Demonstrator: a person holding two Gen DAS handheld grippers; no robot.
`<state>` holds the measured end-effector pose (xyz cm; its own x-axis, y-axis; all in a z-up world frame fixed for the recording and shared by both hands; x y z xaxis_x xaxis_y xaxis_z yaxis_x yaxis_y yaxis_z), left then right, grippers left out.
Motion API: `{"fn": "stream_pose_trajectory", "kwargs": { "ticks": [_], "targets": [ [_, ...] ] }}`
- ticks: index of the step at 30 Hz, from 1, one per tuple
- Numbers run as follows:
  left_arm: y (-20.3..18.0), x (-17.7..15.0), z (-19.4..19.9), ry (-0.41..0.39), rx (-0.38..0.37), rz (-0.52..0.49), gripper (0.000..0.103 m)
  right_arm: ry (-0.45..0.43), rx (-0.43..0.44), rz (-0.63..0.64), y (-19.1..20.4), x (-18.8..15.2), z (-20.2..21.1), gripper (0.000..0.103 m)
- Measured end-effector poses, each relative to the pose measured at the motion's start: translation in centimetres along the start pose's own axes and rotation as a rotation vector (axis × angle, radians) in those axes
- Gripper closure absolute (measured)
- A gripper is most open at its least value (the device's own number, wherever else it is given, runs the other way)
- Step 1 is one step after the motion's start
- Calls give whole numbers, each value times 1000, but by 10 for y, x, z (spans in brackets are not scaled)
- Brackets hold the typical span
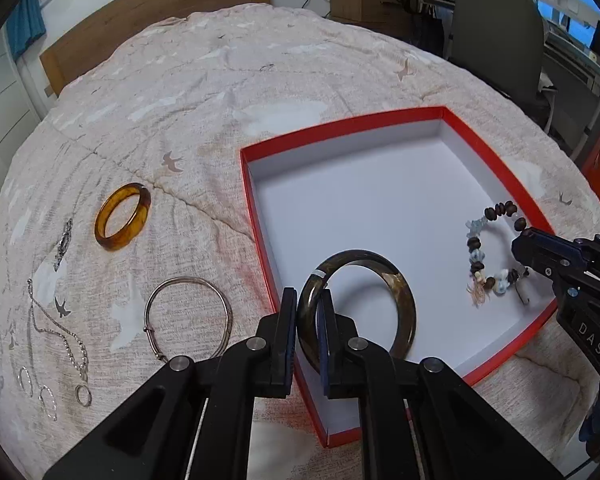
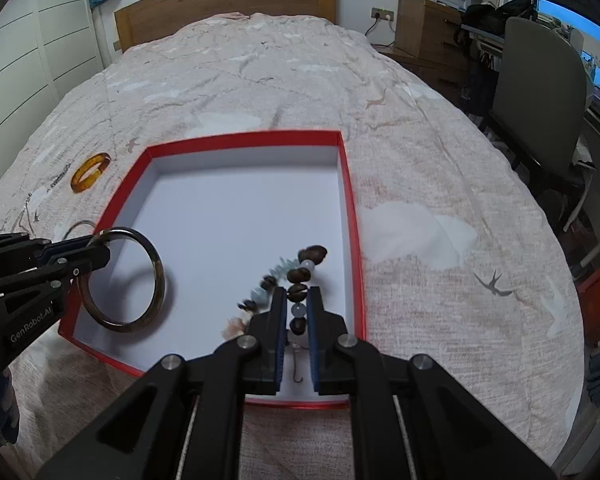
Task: Organize jewelry
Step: 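Carry bangle into red box and open left tool while right tool releases bracelet there, then grasp twisted silver hoop earring with left tool while right tool grasps silver ring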
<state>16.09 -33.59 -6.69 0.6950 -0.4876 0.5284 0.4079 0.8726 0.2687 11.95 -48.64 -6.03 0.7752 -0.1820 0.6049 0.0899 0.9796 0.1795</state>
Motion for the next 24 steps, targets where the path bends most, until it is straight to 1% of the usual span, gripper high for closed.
{"fn": "stream_pose_trajectory", "kwargs": {
  "ticks": [3, 5, 6, 7, 8, 9, 11, 15, 18, 22, 24],
  "targets": [
    [2, -1, -1, 8, -12, 4, 91, -2, -15, -23, -3, -5, 1, 92],
    [4, -2, 3, 13, -29, 4, 91, -3, -23, -31, -6, -7, 3, 89],
    [4, -2, 5, 14, -34, 5, 88, -3, -18, -36, -6, -7, 4, 88],
    [5, -2, 10, 10, -45, 10, 85, -4, -17, -38, -6, -7, 5, 77],
    [5, -3, 16, 4, -58, 13, 79, -11, -30, -34, -4, -7, 9, 67],
    [6, -3, 20, -4, -59, 14, 68, -24, -16, -33, -2, -8, 15, 64],
    [12, -5, 36, -42, -38, 28, 52, -36, -26, -37, 3, -7, 25, 62],
    [41, -10, 66, -91, -42, 95, 52, -96, -17, -17, 23, -2, 58, 62],
    [74, -20, 90, -123, -32, 152, 52, -148, 16, 11, 47, 5, 84, 62],
    [126, -47, 116, -131, -2, 209, 52, -205, 73, 60, 92, 11, 110, 62],
    [149, -64, 123, -125, 33, 221, 52, -224, 109, 83, 114, 11, 118, 62]
  ]
}}
Point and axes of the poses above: each gripper's, at about its wrist camera, not at the fingertips, and z roughly against the way its jaws point, y to its left, x to its top, the point moved 1 cm from there along -z, roughly the way its jaws point, and after that the axes turned 13 degrees about x, right-handed, at the moved point
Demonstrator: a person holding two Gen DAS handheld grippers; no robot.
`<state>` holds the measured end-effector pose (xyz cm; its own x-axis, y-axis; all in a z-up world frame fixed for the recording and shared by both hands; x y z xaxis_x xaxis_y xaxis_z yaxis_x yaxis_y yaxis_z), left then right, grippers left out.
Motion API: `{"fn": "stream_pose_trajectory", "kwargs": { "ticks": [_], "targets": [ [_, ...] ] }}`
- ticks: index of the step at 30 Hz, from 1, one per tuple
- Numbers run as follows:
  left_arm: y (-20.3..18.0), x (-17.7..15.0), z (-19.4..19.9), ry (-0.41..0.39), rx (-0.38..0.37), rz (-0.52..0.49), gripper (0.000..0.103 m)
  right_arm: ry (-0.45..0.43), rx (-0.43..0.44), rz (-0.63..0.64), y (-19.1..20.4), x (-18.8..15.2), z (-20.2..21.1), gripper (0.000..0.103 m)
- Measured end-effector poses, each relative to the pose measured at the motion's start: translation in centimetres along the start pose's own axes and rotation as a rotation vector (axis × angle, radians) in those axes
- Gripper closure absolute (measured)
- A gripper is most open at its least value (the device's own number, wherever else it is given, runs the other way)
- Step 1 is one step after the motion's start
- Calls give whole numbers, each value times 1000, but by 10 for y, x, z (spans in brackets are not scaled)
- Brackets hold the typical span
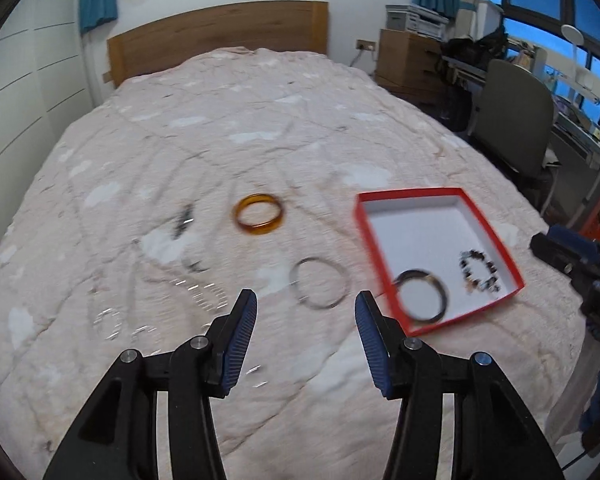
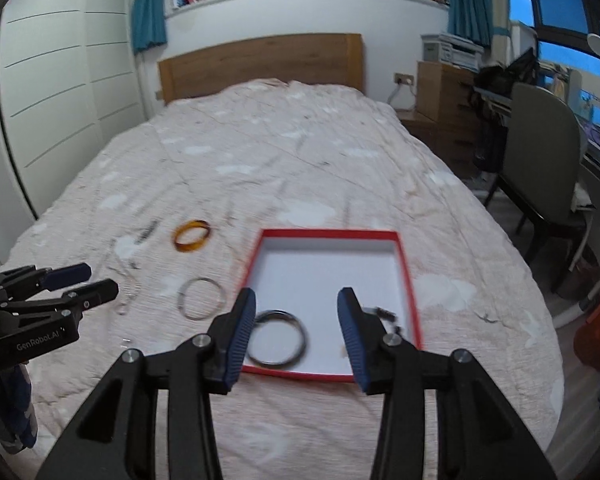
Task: Organize jewelry
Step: 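Grasp twisted silver hoop earring with left tool while right tool grasps silver ring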
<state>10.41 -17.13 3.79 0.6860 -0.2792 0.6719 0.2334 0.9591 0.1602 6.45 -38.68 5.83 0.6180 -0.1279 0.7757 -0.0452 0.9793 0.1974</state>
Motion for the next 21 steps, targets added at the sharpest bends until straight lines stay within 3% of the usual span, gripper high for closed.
{"fn": "stream_pose_trajectory", "kwargs": {
  "ticks": [5, 11, 21],
  "targets": [
    [72, -36, 14, 19, 103, 57, 52, -15, 75, 28, 51, -2, 3, 62],
    [141, -76, 11, 73, 177, 171, 52, 37, 149, 67, 100, -15, -15, 63],
    [172, -106, -30, 162, 151, 275, 54, 188, 273, 133, 145, -45, -73, 63]
  ]
}}
Point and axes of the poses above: each gripper's, at about its wrist camera, not at the fingertips, and z roughly against the way its jaws point, y to its left, x to its top, the point moved 1 cm from there along -z, roughly the way its jaws point, and after that the axes turned 13 degrees about x, right-handed, at the moved point
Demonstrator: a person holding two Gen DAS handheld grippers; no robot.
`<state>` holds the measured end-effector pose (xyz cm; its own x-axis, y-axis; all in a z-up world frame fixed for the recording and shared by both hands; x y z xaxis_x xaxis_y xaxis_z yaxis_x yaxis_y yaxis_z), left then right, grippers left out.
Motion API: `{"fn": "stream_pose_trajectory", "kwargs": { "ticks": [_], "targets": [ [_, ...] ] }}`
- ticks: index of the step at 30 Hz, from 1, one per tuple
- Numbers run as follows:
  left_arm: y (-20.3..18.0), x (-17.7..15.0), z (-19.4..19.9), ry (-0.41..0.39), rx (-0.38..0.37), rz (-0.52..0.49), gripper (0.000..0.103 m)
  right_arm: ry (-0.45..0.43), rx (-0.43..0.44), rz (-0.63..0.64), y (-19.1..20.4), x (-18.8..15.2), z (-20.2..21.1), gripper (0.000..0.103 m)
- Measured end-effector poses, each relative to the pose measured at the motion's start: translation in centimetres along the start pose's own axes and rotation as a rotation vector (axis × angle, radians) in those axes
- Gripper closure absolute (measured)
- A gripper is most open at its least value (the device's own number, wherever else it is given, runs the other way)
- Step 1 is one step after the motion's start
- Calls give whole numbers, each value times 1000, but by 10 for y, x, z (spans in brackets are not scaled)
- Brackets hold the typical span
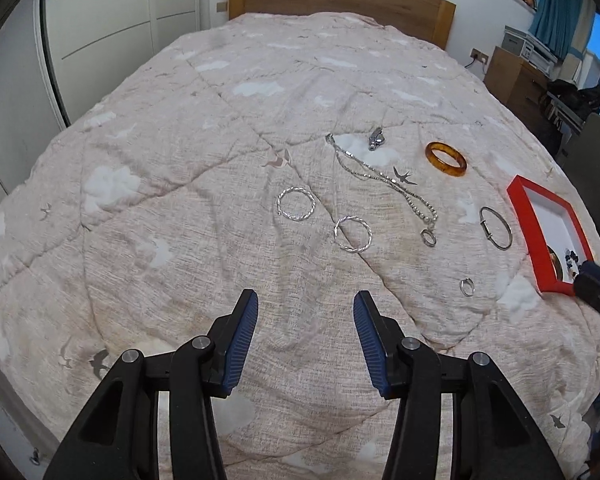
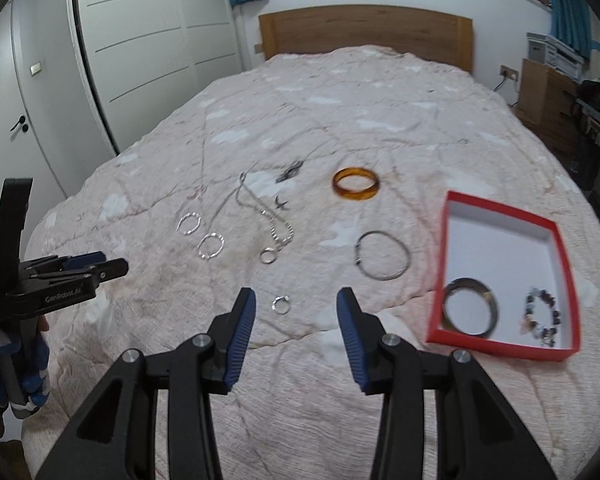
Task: Organize jewelry
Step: 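Grasp twisted silver hoop earring with left tool while right tool grasps silver ring, then carry hoop into red box and open left tool while right tool drops ring there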
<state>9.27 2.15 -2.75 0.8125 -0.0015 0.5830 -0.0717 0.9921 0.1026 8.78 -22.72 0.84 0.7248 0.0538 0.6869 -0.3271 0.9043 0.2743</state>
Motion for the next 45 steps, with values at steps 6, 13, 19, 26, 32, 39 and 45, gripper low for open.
{"fn": "stream_pose_trajectory", "kwargs": {
  "ticks": [6, 13, 19, 26, 32, 39, 45],
  "targets": [
    [-4, 7, -32, 38, -43, 16, 55, 74, 54, -20, -12, -5, -50, 63],
    [-21, 19, -68, 80, -76, 14, 55, 150, 95, -49, -29, -13, -100, 63],
    [-35, 31, -91, 96, -101, 13, 55, 186, 119, -60, -39, -22, -122, 63],
    [-48, 39, -107, 112, -118, 4, 55, 193, 139, -52, -45, -22, -136, 66],
    [-53, 39, -115, 127, -107, 17, 55, 201, 155, -40, -46, -20, -143, 85],
    [-59, 38, -116, 127, -75, 1, 62, 195, 179, -48, -48, -21, -142, 86],
    [-59, 38, -102, 108, -67, -9, 63, 178, 177, -40, -44, -18, -128, 86]
  ]
}}
Point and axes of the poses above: each gripper's, at about its wrist camera, not at the fingertips, and z roughly against the way its jaws point, y to its left, x to its top, the point moved 1 cm from there along -z, roughly the way its jaws point, and after that the axes turned 13 degrees about x, right-handed, at the moved point
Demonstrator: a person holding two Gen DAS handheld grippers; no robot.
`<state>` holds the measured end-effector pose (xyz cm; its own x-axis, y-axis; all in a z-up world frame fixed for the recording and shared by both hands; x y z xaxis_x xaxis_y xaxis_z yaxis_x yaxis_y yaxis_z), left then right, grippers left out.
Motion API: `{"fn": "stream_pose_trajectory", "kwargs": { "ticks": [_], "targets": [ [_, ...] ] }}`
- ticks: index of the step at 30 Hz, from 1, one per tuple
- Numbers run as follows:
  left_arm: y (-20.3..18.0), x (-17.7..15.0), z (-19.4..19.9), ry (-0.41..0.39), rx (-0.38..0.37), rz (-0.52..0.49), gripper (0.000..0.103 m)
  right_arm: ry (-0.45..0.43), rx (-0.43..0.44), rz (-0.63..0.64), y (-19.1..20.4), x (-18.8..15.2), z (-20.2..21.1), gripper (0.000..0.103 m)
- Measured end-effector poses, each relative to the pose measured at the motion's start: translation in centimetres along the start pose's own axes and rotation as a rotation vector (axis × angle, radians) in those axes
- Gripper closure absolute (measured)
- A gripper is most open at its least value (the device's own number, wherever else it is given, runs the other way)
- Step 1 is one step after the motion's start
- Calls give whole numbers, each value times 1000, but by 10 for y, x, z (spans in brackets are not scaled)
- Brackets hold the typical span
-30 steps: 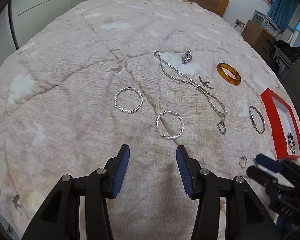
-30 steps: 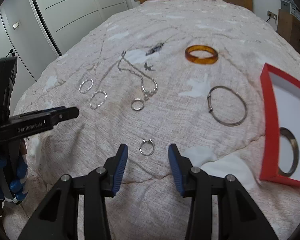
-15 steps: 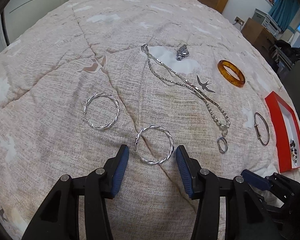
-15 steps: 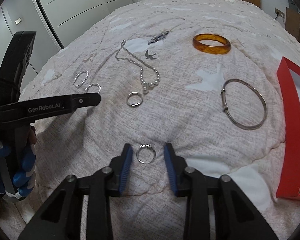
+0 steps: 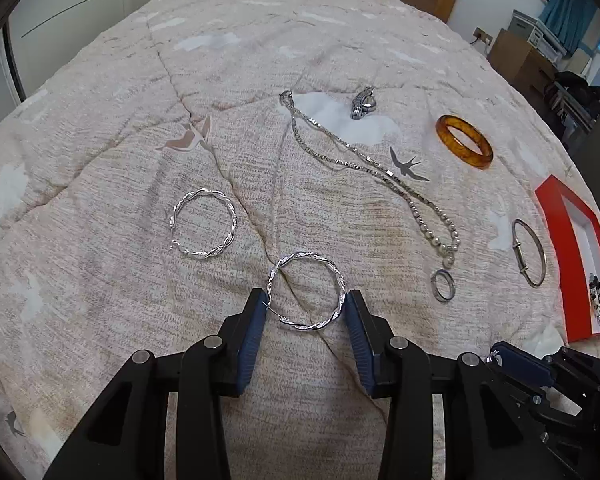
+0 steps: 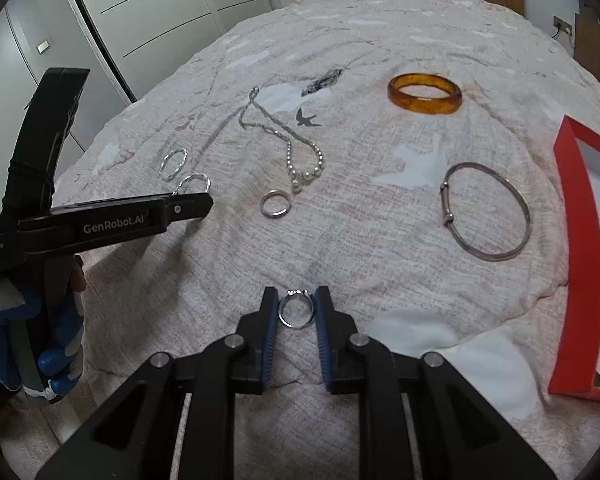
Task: Organize jewelry
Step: 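Carry hoop into red box and open left tool while right tool drops ring there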
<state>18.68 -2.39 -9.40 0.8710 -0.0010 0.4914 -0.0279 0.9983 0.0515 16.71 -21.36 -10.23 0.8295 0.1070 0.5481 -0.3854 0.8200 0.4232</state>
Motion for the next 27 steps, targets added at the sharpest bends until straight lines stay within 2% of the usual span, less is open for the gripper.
{"fn": "stream_pose_trajectory", "kwargs": {
  "ticks": [8, 14, 21, 27],
  "targets": [
    [8, -8, 40, -38, -8, -8, 63, -57, -20, 20, 18, -2, 36, 86],
    [-12, -9, 77, -85, -45, -42, 63, -125, -65, 7, 22, -8, 79, 86],
    [-74, 1, 114, -141, -140, -121, 63, -217, -184, -51, -20, -18, 150, 86],
    [-159, 15, 121, -150, -228, -210, 63, -243, -312, -103, -83, -19, 199, 86]
  ]
}}
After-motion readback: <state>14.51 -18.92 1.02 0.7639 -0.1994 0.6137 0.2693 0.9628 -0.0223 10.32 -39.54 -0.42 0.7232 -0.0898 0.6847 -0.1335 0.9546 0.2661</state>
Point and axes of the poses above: each gripper's, at about its wrist camera, not at the fingertips, and z roughly against the way its jaws point, y to its left, x to its top, the point moved 1 cm from there along -z, roughly the way its jaws point, and after that the axes turned 13 degrees about x, right-handed, at the moved point
